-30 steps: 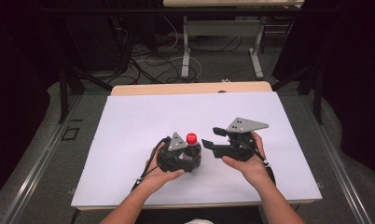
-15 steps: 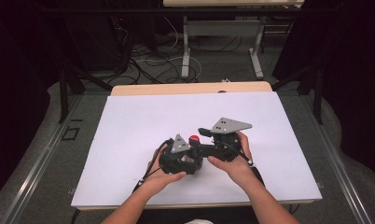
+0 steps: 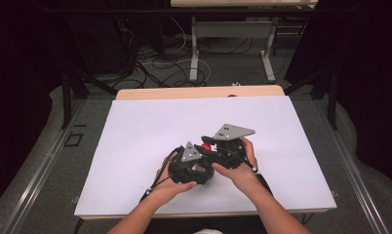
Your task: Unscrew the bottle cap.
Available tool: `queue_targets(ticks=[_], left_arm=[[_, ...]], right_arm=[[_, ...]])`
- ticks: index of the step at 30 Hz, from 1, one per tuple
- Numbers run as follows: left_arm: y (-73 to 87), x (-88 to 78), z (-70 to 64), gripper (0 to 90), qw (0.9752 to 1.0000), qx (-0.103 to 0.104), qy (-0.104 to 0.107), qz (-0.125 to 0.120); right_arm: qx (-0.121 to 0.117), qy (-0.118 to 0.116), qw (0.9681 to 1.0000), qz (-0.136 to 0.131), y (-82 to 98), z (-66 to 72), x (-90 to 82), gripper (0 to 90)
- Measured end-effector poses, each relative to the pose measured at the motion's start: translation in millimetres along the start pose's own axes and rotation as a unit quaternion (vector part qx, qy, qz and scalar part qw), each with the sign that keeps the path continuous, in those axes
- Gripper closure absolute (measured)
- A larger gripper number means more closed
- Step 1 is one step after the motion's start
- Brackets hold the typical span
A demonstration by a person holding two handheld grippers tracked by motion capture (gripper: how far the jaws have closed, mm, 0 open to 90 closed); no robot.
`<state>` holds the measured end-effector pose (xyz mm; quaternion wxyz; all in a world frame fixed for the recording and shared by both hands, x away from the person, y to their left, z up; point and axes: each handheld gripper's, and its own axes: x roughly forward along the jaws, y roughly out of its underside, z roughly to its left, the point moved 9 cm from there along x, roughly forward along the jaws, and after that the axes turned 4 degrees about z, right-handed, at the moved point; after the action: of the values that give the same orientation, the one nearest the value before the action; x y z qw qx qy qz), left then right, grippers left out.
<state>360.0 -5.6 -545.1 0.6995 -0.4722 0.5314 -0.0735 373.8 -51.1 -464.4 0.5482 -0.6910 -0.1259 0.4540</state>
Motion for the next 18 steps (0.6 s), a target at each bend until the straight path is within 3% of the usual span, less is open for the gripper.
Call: queue_targets(ticks=[3,8,11,12,15,18], left_arm=[[-0.1,-0.3,-1.1,30.0,1.0,-0.001,0.002,0.0],[-0.4,-1.7,-2.1,30.1,0.9999,0.01,0.012,0.004],[-1.0,-0.8,-3.6,30.1,0.9999,0.006,0.012,0.0],[-1.5,-0.7,-3.8,30.1,0.9999,0.008,0.01,-0.002],[-1.7,-1.0,-5.3,30.1,0.9998,0.009,0.017,-0.002],[-1.7,-1.2,-6.8,30.1,0.9997,0.01,0.024,-0.002]], right_arm=[[-0.005,-0.002,1.0,-0.006,-0.8,-0.1,-0.1,61.5],[-0.016,-0.031,0.9994,-0.002,-0.6,-1.2,-2.5,62.1],[-0.019,-0.044,0.9988,0.0,-0.6,-1.7,-2.8,62.1],[-0.024,-0.06,0.9979,0.006,-0.5,-3.1,-3.4,62.2],[-0.023,-0.084,0.9961,0.009,-1.2,-2.8,-4.2,62.2],[-0.037,-0.103,0.9938,0.017,-1.2,-3.4,-5.2,62.3]])
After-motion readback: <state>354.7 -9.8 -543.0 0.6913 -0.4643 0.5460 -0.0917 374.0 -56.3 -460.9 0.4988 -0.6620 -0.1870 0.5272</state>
